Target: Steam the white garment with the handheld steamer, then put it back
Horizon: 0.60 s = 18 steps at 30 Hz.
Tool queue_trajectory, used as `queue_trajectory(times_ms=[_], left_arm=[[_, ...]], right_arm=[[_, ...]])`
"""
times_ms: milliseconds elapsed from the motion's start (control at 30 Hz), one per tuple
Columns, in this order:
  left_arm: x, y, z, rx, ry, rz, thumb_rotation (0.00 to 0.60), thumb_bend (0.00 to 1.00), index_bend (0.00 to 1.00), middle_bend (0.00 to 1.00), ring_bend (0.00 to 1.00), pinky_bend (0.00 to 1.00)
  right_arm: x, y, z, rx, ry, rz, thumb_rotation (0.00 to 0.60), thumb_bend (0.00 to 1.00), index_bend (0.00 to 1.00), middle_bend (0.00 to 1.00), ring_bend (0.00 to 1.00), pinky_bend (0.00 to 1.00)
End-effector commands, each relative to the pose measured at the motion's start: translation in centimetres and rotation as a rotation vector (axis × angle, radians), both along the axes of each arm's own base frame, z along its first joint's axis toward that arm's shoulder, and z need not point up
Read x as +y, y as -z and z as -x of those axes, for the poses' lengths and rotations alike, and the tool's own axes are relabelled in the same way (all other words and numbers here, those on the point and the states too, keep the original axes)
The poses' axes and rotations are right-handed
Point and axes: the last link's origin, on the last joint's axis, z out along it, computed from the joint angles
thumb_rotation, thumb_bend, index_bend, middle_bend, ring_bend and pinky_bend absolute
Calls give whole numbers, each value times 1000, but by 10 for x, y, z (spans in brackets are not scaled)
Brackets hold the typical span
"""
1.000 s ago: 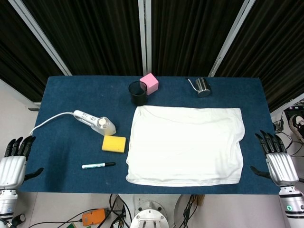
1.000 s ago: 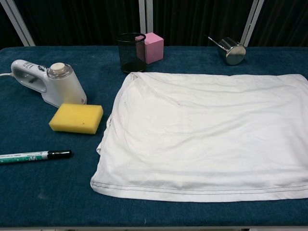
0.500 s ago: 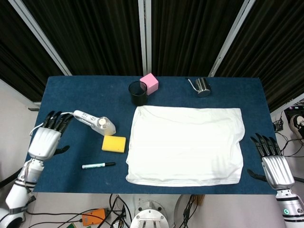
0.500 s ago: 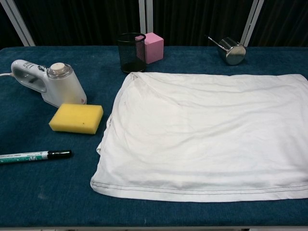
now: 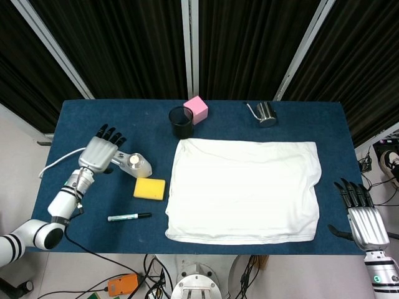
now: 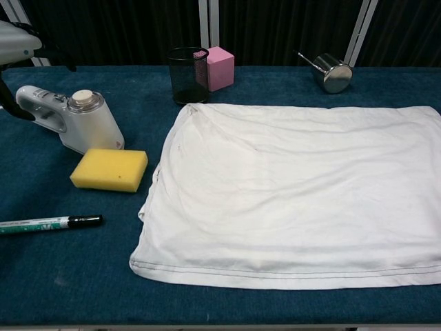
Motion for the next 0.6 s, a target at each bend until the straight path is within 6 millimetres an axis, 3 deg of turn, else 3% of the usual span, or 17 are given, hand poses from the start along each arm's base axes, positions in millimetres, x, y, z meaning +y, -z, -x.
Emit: queue_trajectory(times_ms=[33, 333, 600], left_arm=[[9, 9, -2, 47, -11, 12, 600, 0, 254, 219, 130, 0], [17, 20, 5, 98, -52, 27, 600, 0, 380, 350, 236, 0], [20, 28, 7, 108, -68, 51, 600, 0, 434, 400, 281, 0]], right_arm=[[-2, 1, 2, -2, 12, -5, 600, 240, 0, 50, 0, 36], [-7, 6, 7, -9, 34, -23, 600, 240, 0, 49, 0, 36], [-10, 11, 9, -11, 46, -40, 600, 240, 0, 50, 0, 36]])
